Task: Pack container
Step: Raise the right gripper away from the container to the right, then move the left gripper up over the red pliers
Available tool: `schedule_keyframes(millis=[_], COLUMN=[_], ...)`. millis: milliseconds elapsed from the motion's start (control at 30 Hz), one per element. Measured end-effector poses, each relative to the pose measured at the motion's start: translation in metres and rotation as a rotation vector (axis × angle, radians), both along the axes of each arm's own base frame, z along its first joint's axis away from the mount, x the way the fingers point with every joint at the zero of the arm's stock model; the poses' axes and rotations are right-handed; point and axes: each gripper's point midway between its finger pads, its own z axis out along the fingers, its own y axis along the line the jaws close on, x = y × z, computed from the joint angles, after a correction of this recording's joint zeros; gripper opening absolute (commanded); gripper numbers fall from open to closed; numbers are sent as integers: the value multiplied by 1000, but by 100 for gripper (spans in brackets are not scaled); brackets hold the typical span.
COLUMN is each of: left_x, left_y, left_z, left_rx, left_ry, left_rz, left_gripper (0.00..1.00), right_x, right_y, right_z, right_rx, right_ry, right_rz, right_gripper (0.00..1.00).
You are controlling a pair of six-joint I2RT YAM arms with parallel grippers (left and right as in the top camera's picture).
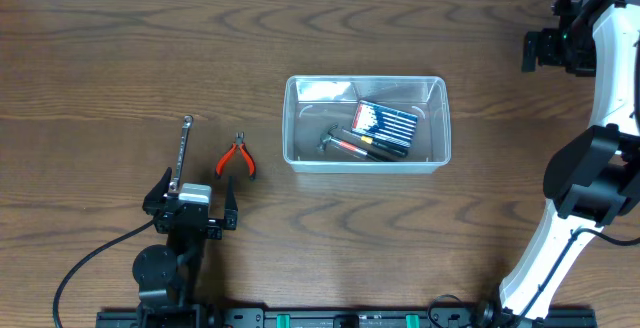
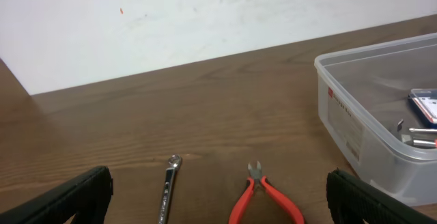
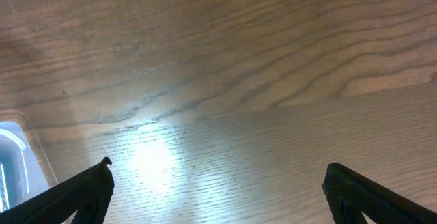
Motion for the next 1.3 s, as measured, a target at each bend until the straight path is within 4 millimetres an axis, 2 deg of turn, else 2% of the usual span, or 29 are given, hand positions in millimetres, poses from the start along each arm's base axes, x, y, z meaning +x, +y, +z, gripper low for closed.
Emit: schedule_keyframes(millis=[267,400,467,600,700,833,933,1033,1200,1300], left_x=[-1,-7,-11,-12,-5,19,32,34,32,36], left_y=[-5,-9,-10,-11,-13,-19,-21,-17,-2,-1], left_z=[-1,-9,-4,33,64,110,123,116,93,80], left_rx=[-170,-245,-256,-258,-266,-279,-270,-255,-224,-225], left_ry=[21,133,184,266,338,365,391,505,797,948], left_rz=[-6,-5,-3,2,-4,-45,-65,-33,72,92], left_gripper=[98,98,98,98,98,98,98,98,98,98], right_x=[0,0,0,0,0,0,0,1,0,1], right_y=[0,0,0,0,0,0,0,0,0,0], right_z=[0,0,0,0,0,0,0,0,0,0], right_rx=[0,0,0,0,0,-1,0,-1,-1,-1], right_ry=[0,0,0,-1,-1,-2,-2,-3,-2,-2], right_rz=[0,0,0,0,0,0,0,0,0,0], right_gripper=[99,99,99,99,99,99,99,99,99,99])
